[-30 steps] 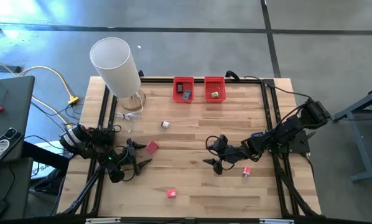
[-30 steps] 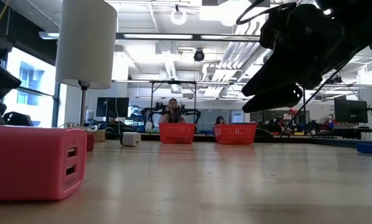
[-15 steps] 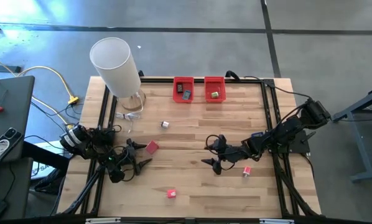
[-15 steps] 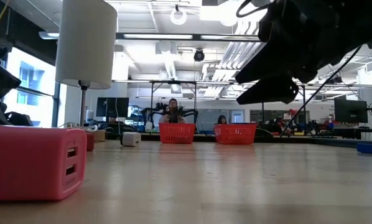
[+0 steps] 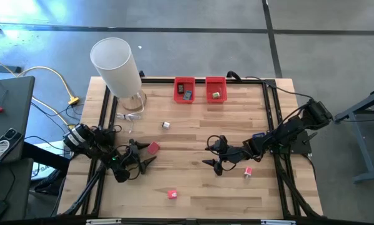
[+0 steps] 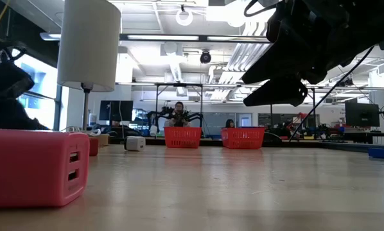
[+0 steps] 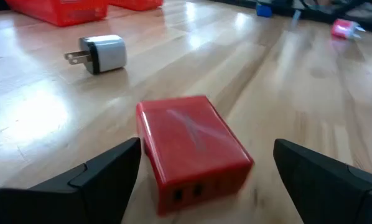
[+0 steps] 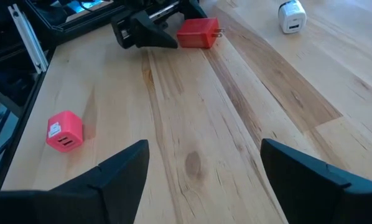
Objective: Pick & Place Office items
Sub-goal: Put the red charger adapter into the right red bin
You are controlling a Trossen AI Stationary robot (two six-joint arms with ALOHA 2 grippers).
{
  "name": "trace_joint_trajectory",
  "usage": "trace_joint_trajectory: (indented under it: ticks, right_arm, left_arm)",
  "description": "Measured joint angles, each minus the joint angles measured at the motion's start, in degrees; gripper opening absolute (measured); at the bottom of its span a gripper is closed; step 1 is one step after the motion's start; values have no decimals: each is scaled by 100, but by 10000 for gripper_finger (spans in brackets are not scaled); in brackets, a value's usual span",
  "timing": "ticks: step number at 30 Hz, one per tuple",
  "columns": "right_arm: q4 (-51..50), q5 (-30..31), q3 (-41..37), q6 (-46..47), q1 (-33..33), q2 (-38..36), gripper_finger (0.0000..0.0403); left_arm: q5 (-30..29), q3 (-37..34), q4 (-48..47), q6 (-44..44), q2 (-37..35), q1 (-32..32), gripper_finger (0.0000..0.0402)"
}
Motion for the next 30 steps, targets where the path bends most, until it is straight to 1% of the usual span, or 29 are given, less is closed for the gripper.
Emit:
trace_joint_trajectory:
  ticks: [7,13,20,30]
  right_arm:
    - [-23,0,0,-2,-1,0,298]
    - [-108,-11,0,-2,0,0,298]
    - [-127,-20,0,-3,-1,0,298]
    - [-140,-20,0,-44,0,0,298]
  left_arm:
    - [179,149,-33,166,-2,445,357]
    - [528,193,-46,533,-7,804,357]
    - [599,227,-96,645,-2,950,357]
    - [654,238,-118,804,2,954,357]
